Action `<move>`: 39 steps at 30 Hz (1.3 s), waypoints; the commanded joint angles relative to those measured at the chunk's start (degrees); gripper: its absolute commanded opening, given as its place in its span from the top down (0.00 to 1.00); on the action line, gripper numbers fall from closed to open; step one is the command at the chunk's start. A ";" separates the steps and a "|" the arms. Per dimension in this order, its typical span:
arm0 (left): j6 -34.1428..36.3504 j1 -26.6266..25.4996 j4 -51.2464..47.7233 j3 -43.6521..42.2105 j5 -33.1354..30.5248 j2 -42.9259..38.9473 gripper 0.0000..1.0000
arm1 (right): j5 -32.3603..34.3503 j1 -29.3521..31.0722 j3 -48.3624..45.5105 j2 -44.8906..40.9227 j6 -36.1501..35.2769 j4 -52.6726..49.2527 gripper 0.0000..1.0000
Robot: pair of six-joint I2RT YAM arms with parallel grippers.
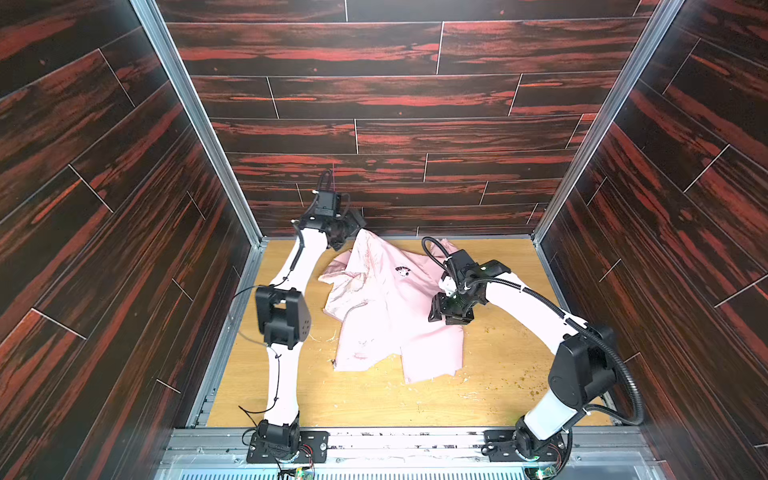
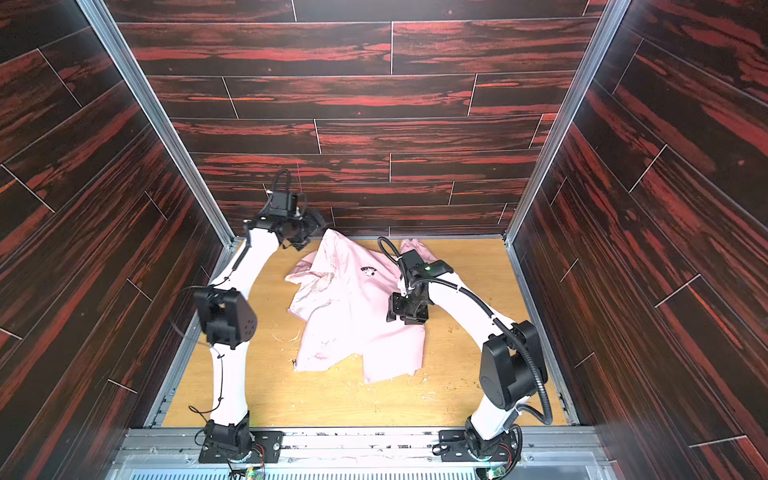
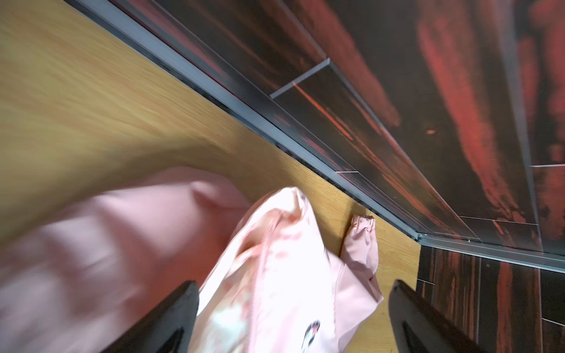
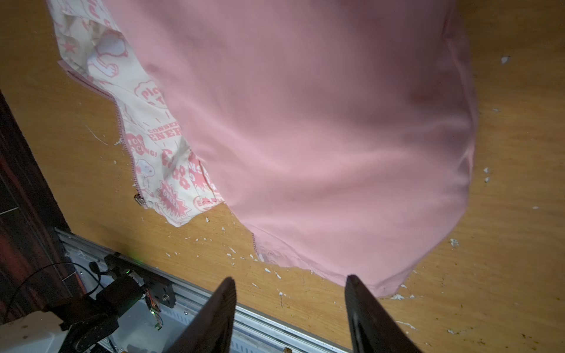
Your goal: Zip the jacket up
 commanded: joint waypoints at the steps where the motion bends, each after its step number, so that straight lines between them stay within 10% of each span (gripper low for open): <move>1: 4.56 1.39 -4.53 -6.13 -4.36 -9.82 0.03 | -1.47 0.32 1.45 3.48 0.58 1.01 0.41; 16: -0.95 0.41 9.15 -70.19 4.55 -41.15 0.14 | -5.04 9.11 12.81 13.01 0.36 0.52 0.47; 28: -1.48 -3.64 18.26 -82.14 8.66 -38.16 0.25 | -2.07 17.39 23.18 19.91 -0.11 -3.54 0.49; 39: -2.44 -7.54 21.99 -82.11 12.77 -39.36 0.81 | 0.76 17.11 14.08 11.58 2.90 -0.47 0.50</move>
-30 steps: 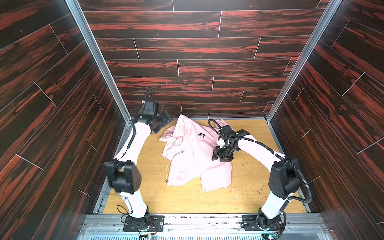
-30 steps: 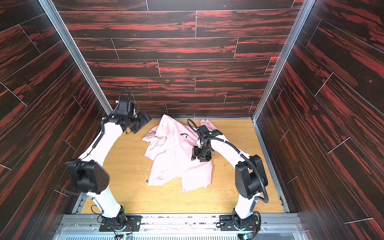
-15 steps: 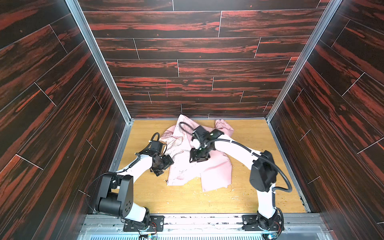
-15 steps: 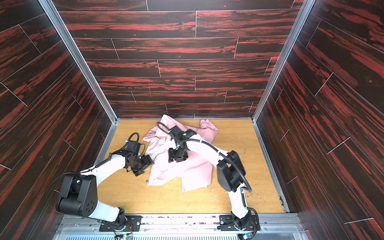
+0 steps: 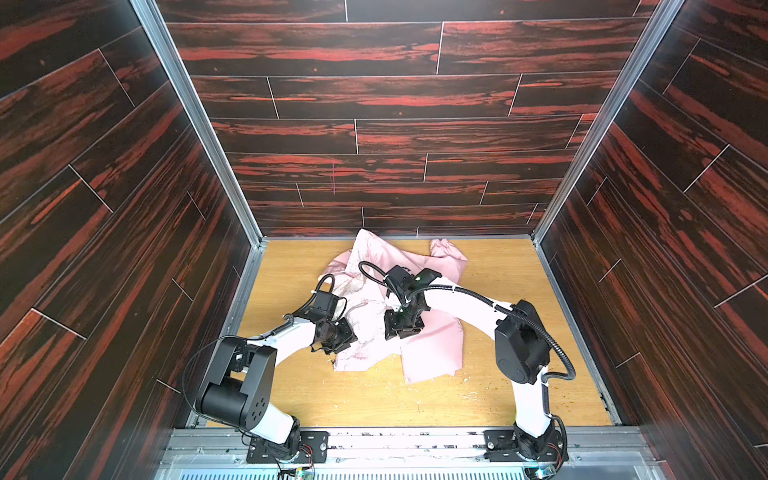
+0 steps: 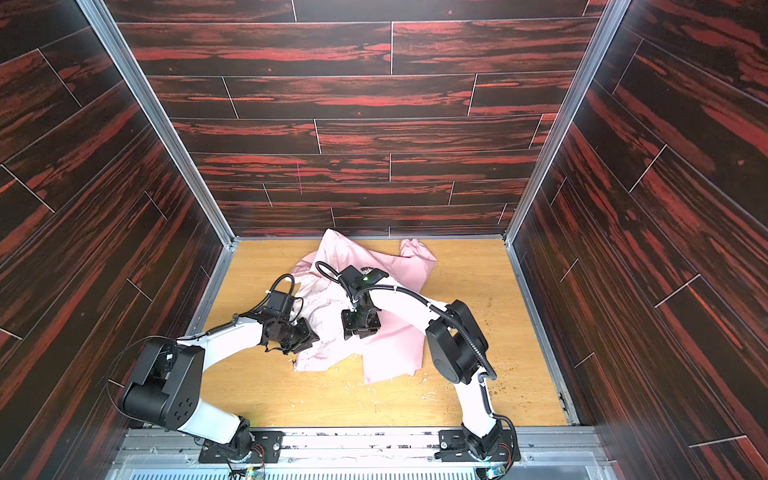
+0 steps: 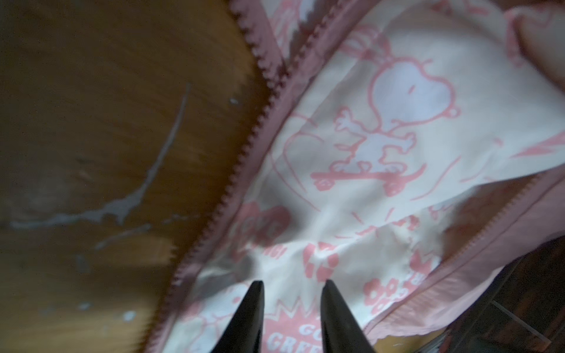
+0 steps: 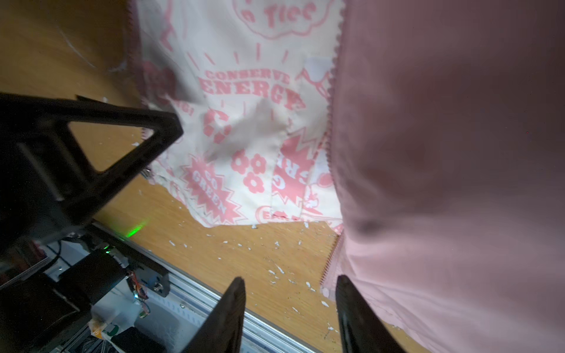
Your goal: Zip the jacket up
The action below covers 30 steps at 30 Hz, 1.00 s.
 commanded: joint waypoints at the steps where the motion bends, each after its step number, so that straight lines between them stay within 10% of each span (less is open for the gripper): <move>1: -0.47 -0.72 0.46 1.41 1.15 -3.30 0.86 | 0.91 -0.03 -0.96 -7.24 1.41 0.32 0.50; 11: 5.13 0.54 -20.16 5.35 -15.30 -10.86 0.37 | -1.67 1.42 -2.71 -8.19 1.60 2.48 0.47; 30: 11.38 0.63 -2.86 0.91 -9.86 5.95 0.47 | -0.35 2.08 -9.34 -13.91 3.12 3.54 0.48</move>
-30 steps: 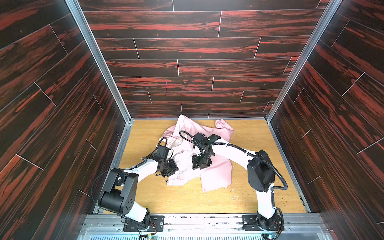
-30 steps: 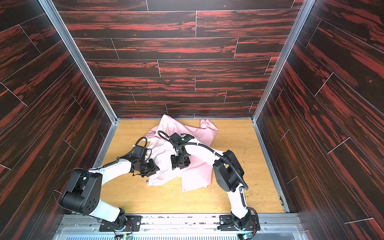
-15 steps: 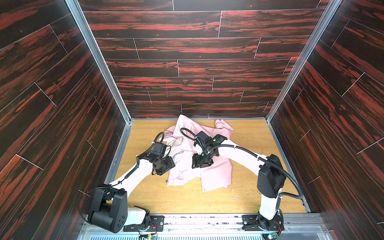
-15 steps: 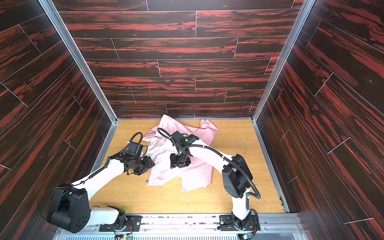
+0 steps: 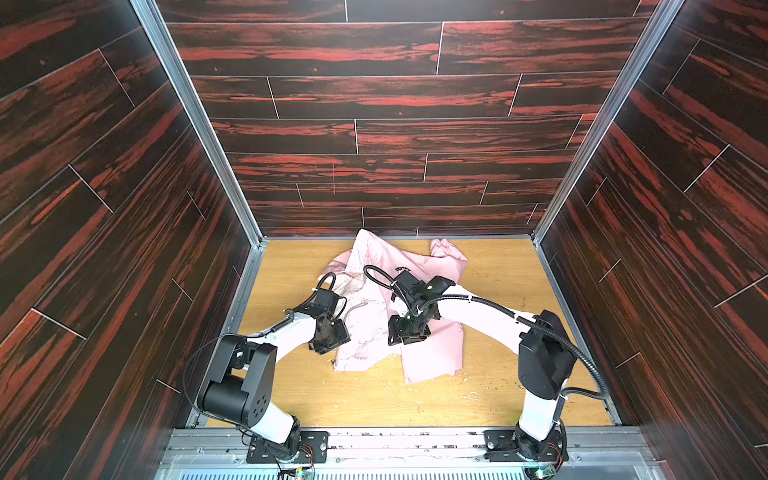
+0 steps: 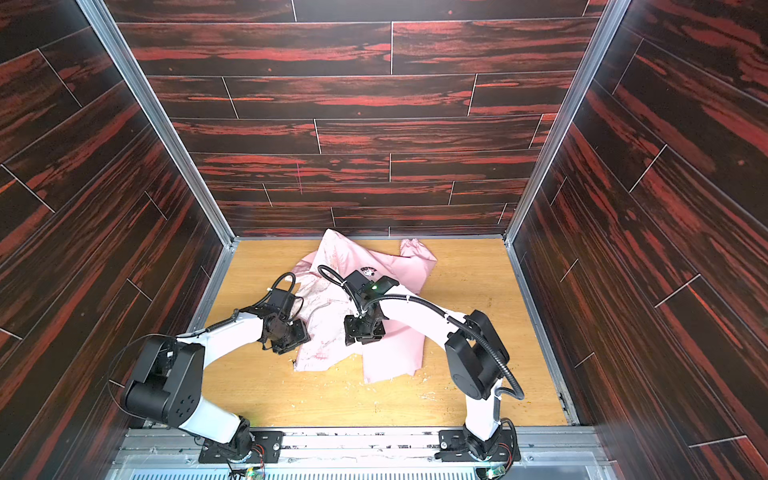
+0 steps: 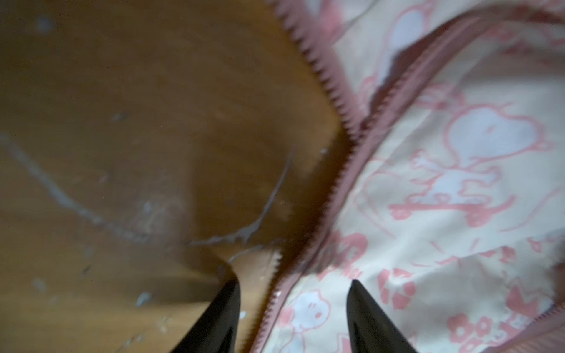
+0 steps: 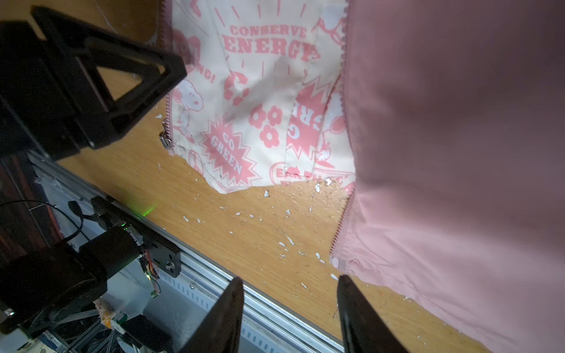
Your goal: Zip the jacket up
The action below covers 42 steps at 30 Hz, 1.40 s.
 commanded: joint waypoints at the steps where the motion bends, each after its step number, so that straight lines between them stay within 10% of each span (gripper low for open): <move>1: 0.78 0.17 5.47 -3.22 4.24 4.12 0.49 | 1.08 0.42 -0.51 -4.35 0.59 -0.75 0.48; 16: -3.44 -1.45 10.22 -8.52 13.79 -6.06 1.00 | 2.53 0.33 -1.97 -6.57 0.20 -0.35 0.49; 28: -6.84 -7.40 -0.14 8.33 15.58 -9.67 1.00 | 2.31 -3.36 -4.47 -11.16 1.19 1.18 0.50; 42: -14.85 -27.35 2.47 40.51 22.01 25.66 0.92 | -1.48 -20.49 -23.34 -29.70 4.73 4.22 0.49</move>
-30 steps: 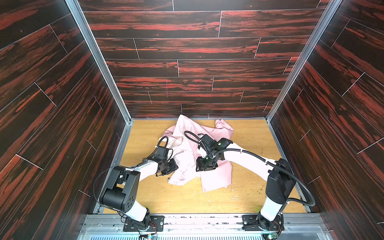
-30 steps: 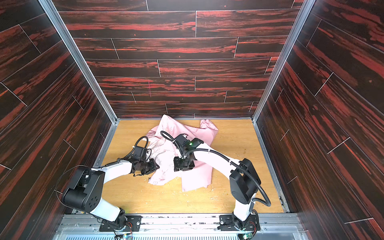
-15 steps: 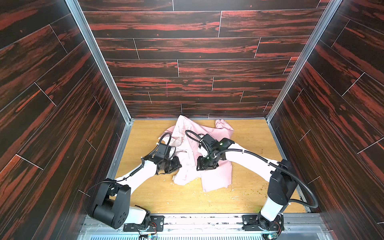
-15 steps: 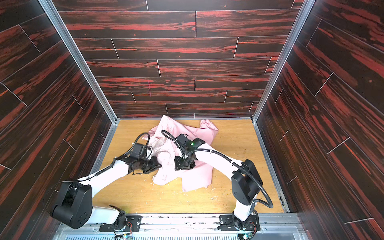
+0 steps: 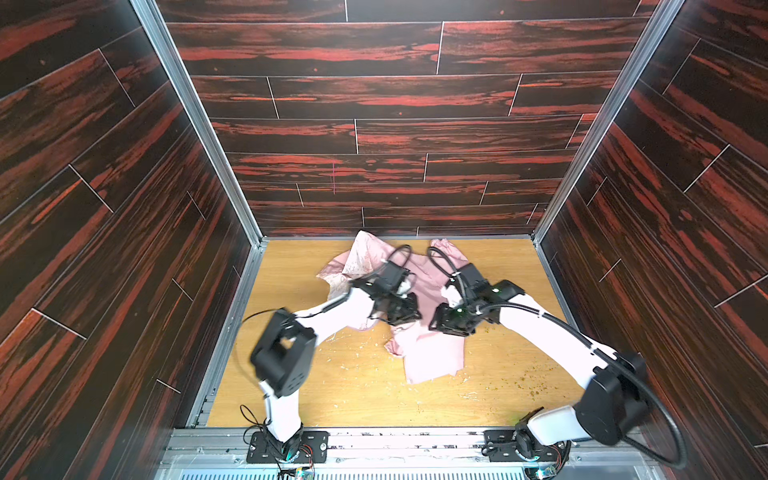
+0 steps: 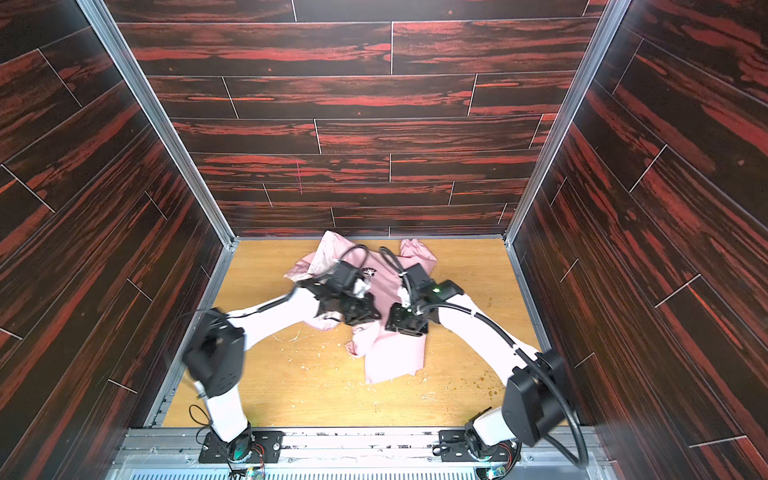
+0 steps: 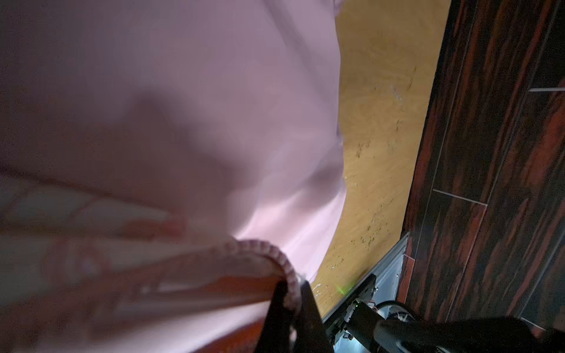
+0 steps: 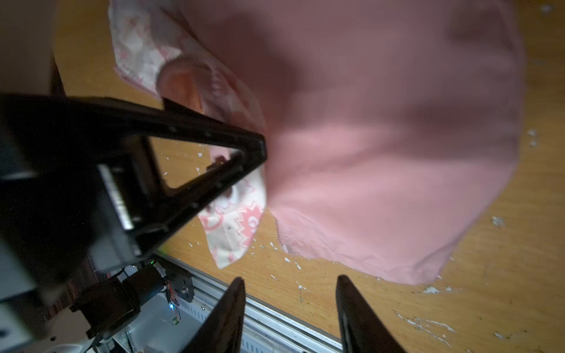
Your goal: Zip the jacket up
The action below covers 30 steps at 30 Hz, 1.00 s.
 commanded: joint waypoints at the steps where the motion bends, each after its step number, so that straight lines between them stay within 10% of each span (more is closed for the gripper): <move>1: -4.01 -3.10 1.59 6.23 4.16 7.14 0.83 | -1.54 -3.67 -3.94 -6.40 1.89 -0.32 0.49; 8: -9.49 -4.58 7.88 9.52 6.94 13.54 0.37 | -0.64 -6.88 -7.90 -11.18 1.34 -2.38 0.48; 30: -3.68 8.38 -3.17 -6.11 -3.01 -15.02 0.23 | -4.10 1.78 -7.81 3.07 -0.62 3.20 0.45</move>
